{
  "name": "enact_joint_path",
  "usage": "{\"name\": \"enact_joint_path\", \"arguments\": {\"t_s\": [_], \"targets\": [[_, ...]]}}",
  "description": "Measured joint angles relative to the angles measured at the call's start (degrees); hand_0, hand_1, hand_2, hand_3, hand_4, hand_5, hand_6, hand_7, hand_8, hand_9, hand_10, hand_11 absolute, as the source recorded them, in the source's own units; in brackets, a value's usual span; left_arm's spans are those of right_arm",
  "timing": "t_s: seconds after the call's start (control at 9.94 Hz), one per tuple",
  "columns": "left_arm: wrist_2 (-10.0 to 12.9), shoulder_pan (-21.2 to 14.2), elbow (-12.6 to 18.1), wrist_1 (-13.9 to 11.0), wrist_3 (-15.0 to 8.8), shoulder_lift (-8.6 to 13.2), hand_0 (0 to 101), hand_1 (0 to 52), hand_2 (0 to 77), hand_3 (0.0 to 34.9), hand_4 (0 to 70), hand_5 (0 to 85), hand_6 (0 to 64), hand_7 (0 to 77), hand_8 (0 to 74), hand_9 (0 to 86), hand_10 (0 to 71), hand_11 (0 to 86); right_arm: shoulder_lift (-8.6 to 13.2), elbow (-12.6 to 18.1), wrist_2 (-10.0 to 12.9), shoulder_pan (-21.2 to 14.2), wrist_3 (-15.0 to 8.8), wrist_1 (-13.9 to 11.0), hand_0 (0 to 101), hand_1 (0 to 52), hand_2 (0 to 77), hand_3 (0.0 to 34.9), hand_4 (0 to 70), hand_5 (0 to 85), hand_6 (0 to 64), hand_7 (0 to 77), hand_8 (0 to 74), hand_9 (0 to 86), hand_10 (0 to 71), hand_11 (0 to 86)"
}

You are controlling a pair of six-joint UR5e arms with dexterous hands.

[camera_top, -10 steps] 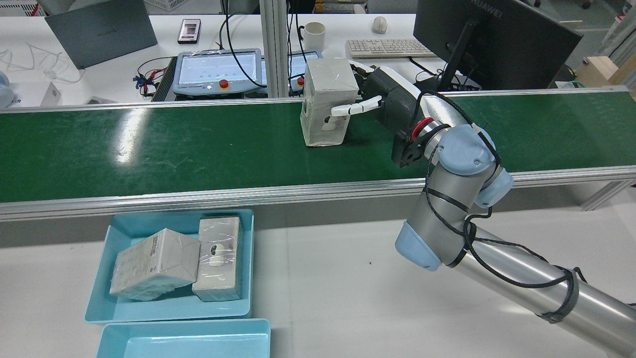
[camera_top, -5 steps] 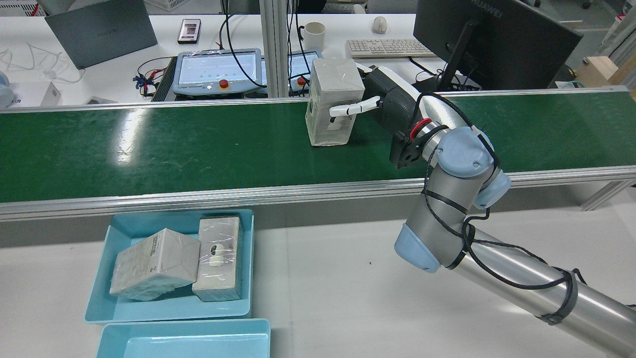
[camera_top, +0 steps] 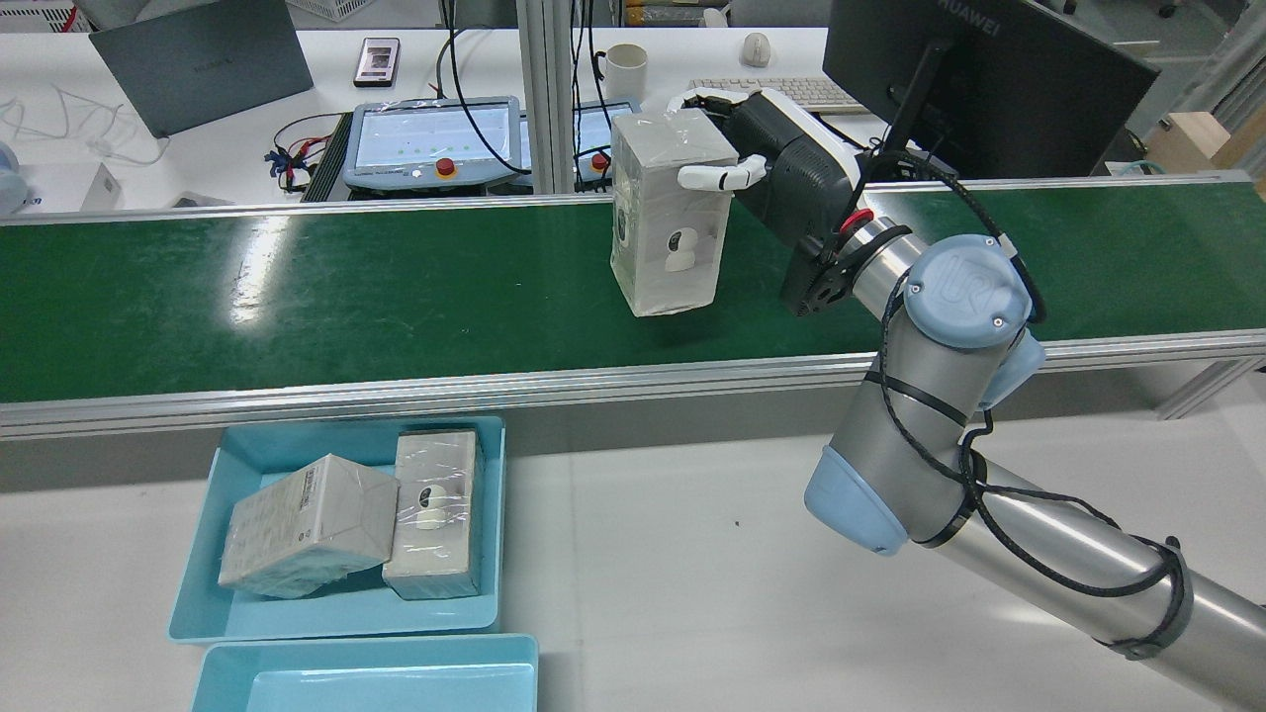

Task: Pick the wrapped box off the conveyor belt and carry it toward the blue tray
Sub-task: 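Lift the white box off the belt and carry it toward the blue tray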

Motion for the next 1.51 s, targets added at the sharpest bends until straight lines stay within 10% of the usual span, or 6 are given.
{"name": "enact_joint_path", "arguments": {"t_s": [0.3, 0.6, 0.81, 1.11, 1.51], "targets": [[0.0, 0.0, 0.0, 0.0, 0.0, 0.0, 0, 0.0, 0.5, 0.0, 0.0, 1.1, 0.0, 0.0, 0.0, 0.0, 0.0, 0.0, 0.3, 7.3, 1.8, -1.9, -0.2, -3.2, 45, 0.0, 31.1, 0.1, 31.6, 50.2, 39.3, 48.0, 55.1, 50.2, 58.9, 42.0], [0.0, 0.0, 0.0, 0.0, 0.0, 0.0, 0, 0.0, 0.5, 0.0, 0.0, 1.1, 0.0, 0.5, 0.0, 0.0, 0.5, 0.0, 3.4, 9.8, 8.4, -11.2, -2.1, -3.5, 45, 0.0, 32.7, 0.0, 31.6, 56.2, 42.0, 54.5, 61.1, 56.7, 63.8, 51.8], [0.0, 0.0, 0.0, 0.0, 0.0, 0.0, 0, 0.0, 0.5, 0.0, 0.0, 1.1, 0.0, 0.0, 0.0, 0.0, 0.0, 0.0, 7.4, 10.1, 15.0, -19.4, -6.9, -3.1, 45, 0.0, 32.7, 0.0, 30.0, 59.5, 42.0, 68.2, 64.9, 69.8, 59.5, 73.6], [0.0, 0.0, 0.0, 0.0, 0.0, 0.0, 0, 0.0, 0.5, 0.0, 0.0, 1.1, 0.0, 0.0, 0.0, 0.0, 0.0, 0.0, 10.0, 10.2, 21.1, -28.9, -13.5, 0.4, 45, 0.0, 31.1, 0.0, 30.0, 59.5, 42.5, 70.4, 66.5, 70.4, 51.8, 70.4], [0.0, 0.0, 0.0, 0.0, 0.0, 0.0, 0, 0.0, 0.5, 0.0, 0.0, 1.1, 0.0, 0.0, 0.0, 0.0, 0.0, 0.0, 10.0, 10.0, 21.9, -34.5, -16.2, 2.4, 46, 0.0, 24.0, 0.0, 27.3, 66.5, 43.6, 69.8, 67.1, 70.4, 36.5, 51.8]]}}
